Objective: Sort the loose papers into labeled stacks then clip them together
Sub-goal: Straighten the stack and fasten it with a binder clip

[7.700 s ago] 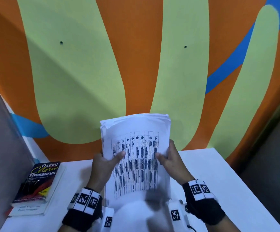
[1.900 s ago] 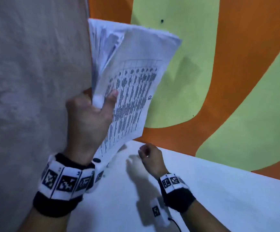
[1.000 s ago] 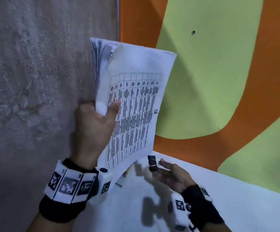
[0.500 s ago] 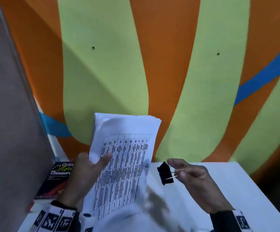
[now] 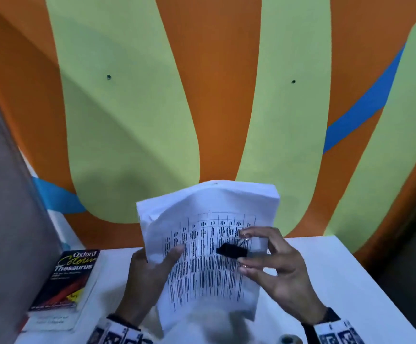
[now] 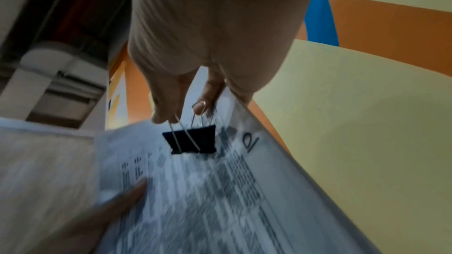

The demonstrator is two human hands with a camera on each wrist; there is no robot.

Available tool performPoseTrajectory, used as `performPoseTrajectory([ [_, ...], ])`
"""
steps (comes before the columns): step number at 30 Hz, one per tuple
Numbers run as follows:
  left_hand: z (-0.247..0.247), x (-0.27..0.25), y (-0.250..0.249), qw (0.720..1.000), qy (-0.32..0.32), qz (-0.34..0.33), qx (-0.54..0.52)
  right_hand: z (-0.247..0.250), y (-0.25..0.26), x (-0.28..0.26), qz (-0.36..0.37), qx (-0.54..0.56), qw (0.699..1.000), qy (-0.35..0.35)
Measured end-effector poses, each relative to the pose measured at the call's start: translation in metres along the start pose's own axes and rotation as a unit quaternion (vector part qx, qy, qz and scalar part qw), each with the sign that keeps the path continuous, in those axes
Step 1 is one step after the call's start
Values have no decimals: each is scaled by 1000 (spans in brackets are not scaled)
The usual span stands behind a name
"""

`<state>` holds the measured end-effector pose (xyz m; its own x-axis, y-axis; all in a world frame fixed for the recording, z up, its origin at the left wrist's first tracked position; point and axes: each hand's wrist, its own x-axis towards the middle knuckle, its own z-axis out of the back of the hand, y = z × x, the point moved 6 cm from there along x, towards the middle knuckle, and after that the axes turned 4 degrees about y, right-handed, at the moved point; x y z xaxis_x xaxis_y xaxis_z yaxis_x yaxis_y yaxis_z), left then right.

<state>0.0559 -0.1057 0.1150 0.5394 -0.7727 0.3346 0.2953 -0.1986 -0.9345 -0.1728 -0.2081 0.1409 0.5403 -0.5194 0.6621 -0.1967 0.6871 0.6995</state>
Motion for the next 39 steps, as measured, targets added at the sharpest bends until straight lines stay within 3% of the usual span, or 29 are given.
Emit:
performPoseTrajectory([
  [3, -10, -10, 28, 998, -44, 36, -6, -12, -19, -23, 8, -61, 998, -8],
  [6, -14, -12, 43, 997, -42, 57, -10, -16, -31, -34, 7, -84, 996, -18],
  [12, 5, 5, -13, 996, -56, -60, -30, -13, -29, -33, 14, -78, 997, -15],
  [15, 5, 16, -24, 996, -39, -84, -4, -11, -30, -33, -5, -78, 997, -19],
  [17, 4, 19, -29, 994, -61, -90, 4, -8, -25, -29, -27, -84, 996, -19],
  [23, -1, 15, -40, 987, -53, -154, -5, 20, 57, 2, 6, -122, 992, -42],
  [28, -10, 11, -56, 981, -22, -191, 13, 14, 117, 48, 82, -108, 991, 7],
  [39, -24, 2, -79, 958, 22, -287, 6, 0, 123, 92, 81, -199, 967, 138],
])
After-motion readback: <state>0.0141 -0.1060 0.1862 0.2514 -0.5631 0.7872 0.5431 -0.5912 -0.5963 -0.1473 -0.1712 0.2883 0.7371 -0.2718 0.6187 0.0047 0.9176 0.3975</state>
